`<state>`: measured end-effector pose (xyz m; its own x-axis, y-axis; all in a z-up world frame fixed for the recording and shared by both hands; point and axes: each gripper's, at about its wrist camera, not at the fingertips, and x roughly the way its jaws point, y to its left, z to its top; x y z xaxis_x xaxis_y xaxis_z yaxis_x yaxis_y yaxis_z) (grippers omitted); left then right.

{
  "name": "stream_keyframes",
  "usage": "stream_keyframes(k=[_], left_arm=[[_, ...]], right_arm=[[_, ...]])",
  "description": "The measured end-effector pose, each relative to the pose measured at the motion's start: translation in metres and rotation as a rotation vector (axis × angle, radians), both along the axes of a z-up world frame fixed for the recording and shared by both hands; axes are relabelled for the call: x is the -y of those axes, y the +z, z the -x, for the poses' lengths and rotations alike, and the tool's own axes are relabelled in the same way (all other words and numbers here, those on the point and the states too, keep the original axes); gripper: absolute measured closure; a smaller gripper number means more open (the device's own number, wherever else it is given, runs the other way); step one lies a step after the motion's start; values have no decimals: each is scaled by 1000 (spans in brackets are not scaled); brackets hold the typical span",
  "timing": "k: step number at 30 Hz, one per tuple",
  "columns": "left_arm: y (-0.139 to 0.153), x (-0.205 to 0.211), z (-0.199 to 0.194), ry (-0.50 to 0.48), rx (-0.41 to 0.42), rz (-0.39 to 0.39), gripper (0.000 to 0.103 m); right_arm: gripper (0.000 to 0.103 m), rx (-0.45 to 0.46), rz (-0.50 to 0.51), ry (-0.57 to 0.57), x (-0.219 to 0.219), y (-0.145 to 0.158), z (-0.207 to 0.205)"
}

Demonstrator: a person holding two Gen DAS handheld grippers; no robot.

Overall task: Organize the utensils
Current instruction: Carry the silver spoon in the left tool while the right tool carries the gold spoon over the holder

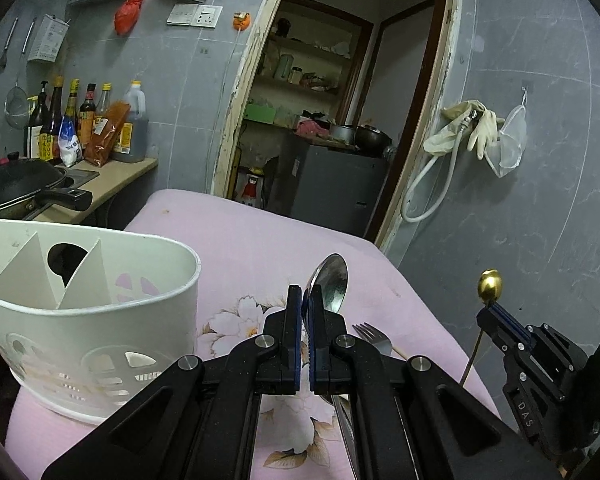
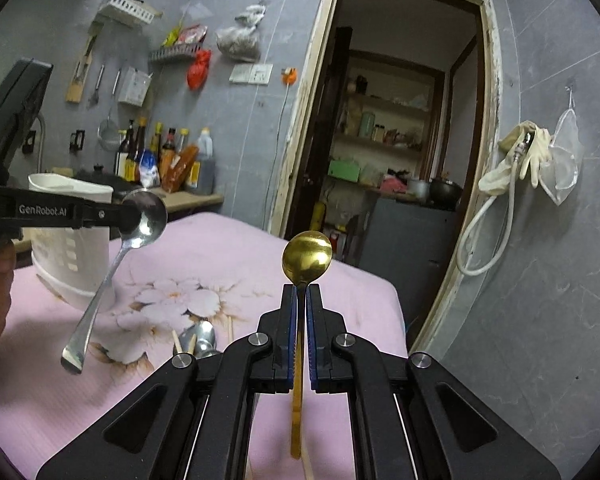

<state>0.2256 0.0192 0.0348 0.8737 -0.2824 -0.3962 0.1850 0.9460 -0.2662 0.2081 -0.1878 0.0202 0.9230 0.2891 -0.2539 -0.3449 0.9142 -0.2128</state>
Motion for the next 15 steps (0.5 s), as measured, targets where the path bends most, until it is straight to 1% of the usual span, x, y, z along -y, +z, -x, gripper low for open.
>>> stream_keyframes(k=[5,9,15], left_arm=[[8,-5,5,19,43,14,102],[18,-8,10,42,78,10,102],[48,-19,22,83,147,-14,102]], right_arm=[[101,25,-44,15,4,8,7],[101,52,-73,42,2,24,11],[101,80,-139,121,-11,54,13]])
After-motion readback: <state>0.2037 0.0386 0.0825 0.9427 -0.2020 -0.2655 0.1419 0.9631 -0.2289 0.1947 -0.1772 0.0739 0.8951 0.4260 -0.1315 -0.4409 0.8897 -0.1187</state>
